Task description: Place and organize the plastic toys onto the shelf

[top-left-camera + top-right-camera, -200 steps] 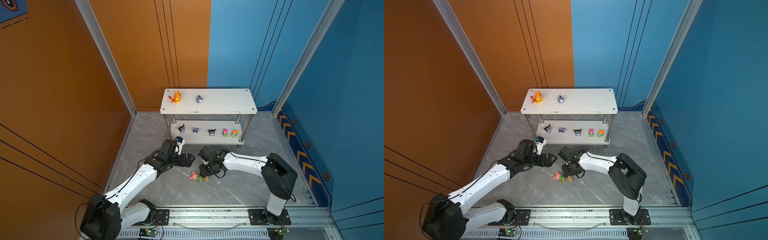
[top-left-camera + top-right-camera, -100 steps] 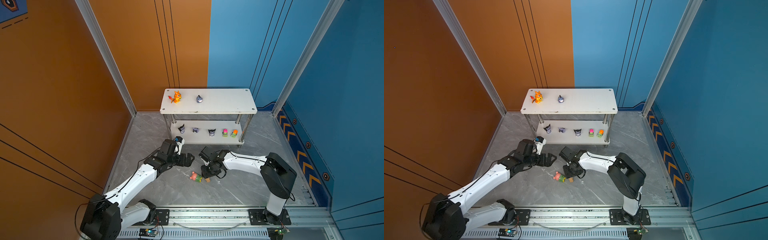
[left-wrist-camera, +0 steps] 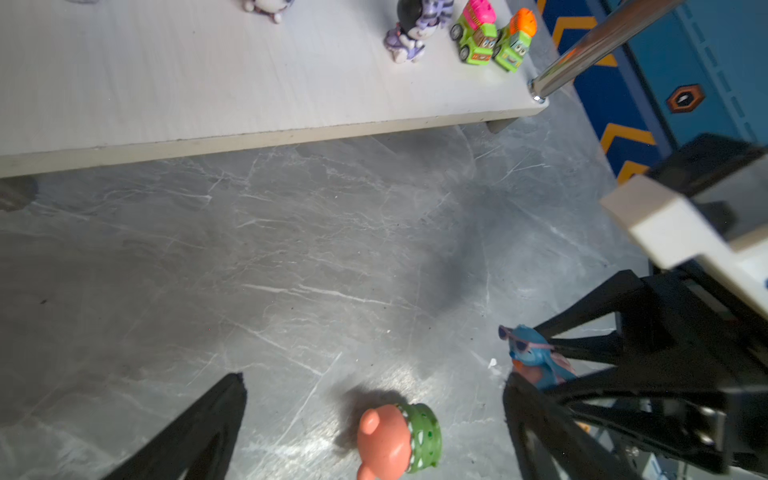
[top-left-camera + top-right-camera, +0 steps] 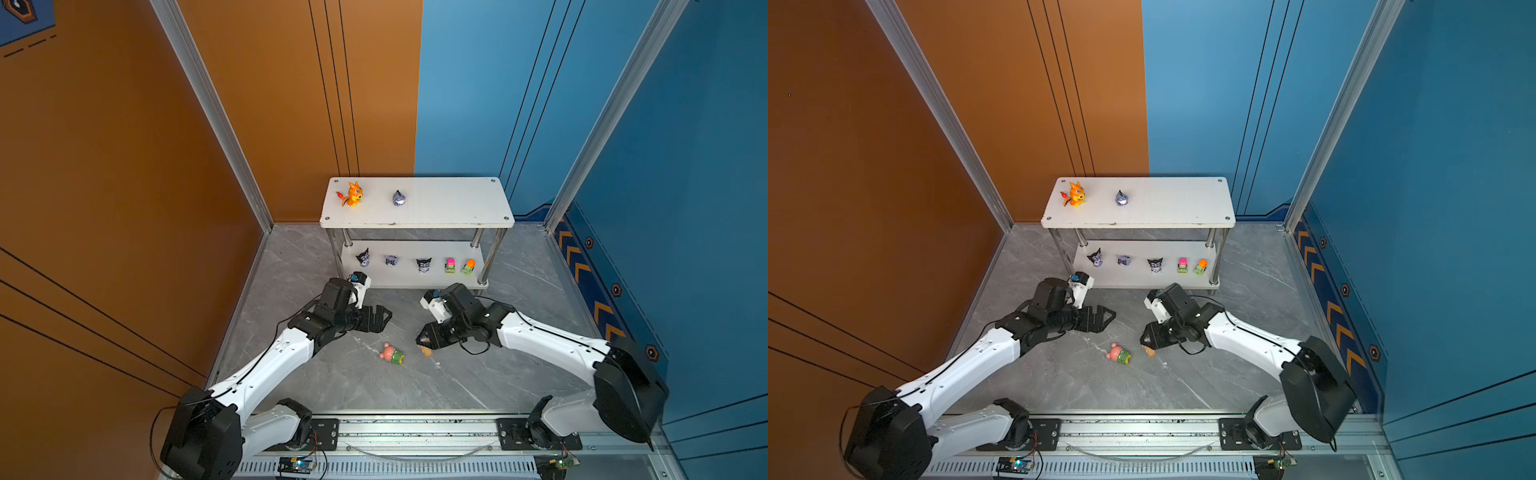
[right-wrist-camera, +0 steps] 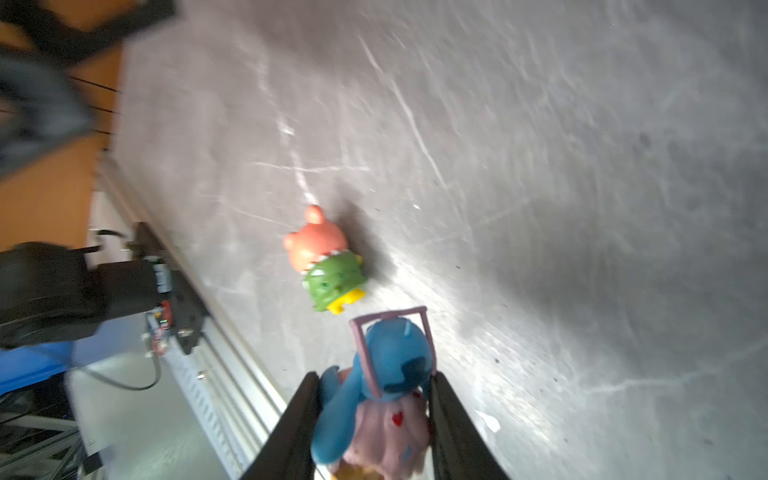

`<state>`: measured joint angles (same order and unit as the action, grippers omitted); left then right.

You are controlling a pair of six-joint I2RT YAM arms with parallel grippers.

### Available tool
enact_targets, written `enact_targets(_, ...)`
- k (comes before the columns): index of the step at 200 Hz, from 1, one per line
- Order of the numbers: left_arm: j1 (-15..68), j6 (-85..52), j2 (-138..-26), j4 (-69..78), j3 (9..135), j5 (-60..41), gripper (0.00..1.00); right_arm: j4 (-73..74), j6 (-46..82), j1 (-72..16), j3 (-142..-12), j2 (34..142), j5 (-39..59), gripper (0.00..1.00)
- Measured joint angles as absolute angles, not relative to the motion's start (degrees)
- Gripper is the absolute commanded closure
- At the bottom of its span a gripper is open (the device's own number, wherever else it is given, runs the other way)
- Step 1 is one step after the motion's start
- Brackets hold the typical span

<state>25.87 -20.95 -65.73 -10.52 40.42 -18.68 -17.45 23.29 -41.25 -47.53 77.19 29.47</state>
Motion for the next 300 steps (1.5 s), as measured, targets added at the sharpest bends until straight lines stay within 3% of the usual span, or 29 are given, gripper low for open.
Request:
enact_targets(32, 26.7, -23.6, -66.0, -1.6, 38.3, -26.1, 0.00, -5.0, 22.4, -34.8, -38.9, 67.4, 43.2, 0.65)
enact_targets(65, 28.2, -26.0, -66.2, 7.4, 36.8, -32.5, 0.00, 6.3, 24.9, -28.9, -35.5, 64.8, 54.4, 0.67)
enact_targets(125, 33.5, -28.4, -68.8, 18.5, 36.7, -38.9, 0.00, 13.0, 26.9, -28.1, -35.5, 66.2, 62.8, 0.67)
enact_targets(216, 34.5, -27.7, -69.0, 26.5, 35.4, -41.6, 0.04, 8.8, 24.1, -28.7, -38.1, 67.7, 62.3, 0.69)
enact_targets(249, 33.5, -27.8, -67.8, 27.5, 32.7, -40.2, 0.04, -0.4, 19.6, -29.1, -40.6, 70.5, 54.5, 0.71)
enact_targets(300, 31.1, -27.2, -65.0, 25.6, 31.2, -37.3, 0.04, -9.9, 19.4, -31.4, -40.3, 83.2, 39.2, 0.71)
